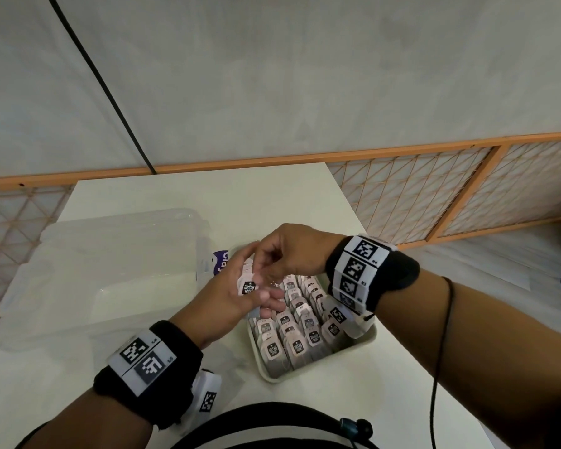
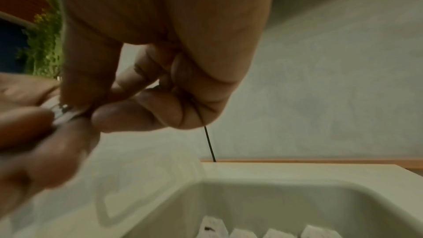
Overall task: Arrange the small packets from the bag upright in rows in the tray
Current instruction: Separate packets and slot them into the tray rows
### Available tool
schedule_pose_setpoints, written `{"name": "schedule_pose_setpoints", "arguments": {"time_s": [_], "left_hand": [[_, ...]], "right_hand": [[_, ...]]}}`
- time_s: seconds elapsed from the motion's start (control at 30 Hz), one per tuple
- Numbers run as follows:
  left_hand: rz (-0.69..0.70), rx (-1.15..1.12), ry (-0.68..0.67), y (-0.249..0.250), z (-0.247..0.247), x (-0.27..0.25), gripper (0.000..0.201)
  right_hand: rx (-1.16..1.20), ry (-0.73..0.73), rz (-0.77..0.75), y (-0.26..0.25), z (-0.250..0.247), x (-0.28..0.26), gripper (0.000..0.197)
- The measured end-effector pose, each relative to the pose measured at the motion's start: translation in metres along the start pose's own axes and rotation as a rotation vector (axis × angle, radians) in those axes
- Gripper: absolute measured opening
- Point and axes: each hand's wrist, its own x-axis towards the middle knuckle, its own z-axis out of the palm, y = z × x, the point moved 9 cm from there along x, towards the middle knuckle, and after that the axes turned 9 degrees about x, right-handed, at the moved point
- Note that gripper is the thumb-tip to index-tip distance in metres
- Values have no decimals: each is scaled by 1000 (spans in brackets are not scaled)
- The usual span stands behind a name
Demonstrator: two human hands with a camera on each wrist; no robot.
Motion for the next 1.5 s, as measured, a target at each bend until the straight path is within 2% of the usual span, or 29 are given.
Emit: {"name": "schedule_pose_setpoints", "arguments": {"time_s": [0.13, 0.17, 0.27, 0.3, 0.37, 0.47, 0.57, 0.7, 0.8, 0.9, 1.03, 1.1, 1.23, 1.33, 1.43, 1.5], "left_hand": [[37, 145, 76, -3, -13, -1, 88], [65, 170, 110, -1, -15, -2, 82], [191, 256, 303, 15, -29, -7, 29], [223, 280, 368, 20, -34, -10, 17], [247, 323, 425, 24, -38, -10, 7], [208, 314, 370, 20, -32, -6, 14], [125, 345, 314, 6, -24, -2, 13], [34, 602, 293, -14, -24, 0, 13], [17, 710, 260, -21, -23, -1, 15], [6, 733, 244, -26, -23, -1, 14], [5, 729, 238, -27, -22, 0, 11], [2, 727, 238, -26, -22, 1, 10], [0, 721, 237, -26, -22, 1, 13], [2, 722, 228, -27, -22, 1, 12], [2, 724, 222, -27, -22, 1, 12], [0, 720, 217, -28, -22, 2, 12]], "right_hand": [[-93, 133, -76, -11, -16, -9, 3], [-102, 153, -92, -13, -19, -12, 3], [-129, 171, -118, -17, -23, -17, 4], [-170, 174, -117, -17, -23, -18, 5], [-232, 146, -94, -14, -19, -17, 6], [-382, 52, -26, -3, -4, -14, 14], [-508, -102, 164, 30, 10, -8, 14], [-776, -407, 428, 77, 30, -17, 38], [-957, -547, 470, 104, 37, -26, 50], [-1104, -609, 492, 131, 40, -20, 54], [-1199, -740, 408, 146, 58, -11, 70], [-1164, -713, 356, 140, 61, -7, 67], [-1267, -779, 231, 134, 76, -3, 63], [-1307, -728, 173, 129, 77, 1, 67], [-1344, -652, 106, 113, 70, -11, 61], [-1379, -650, 77, 110, 69, -14, 55]]}}
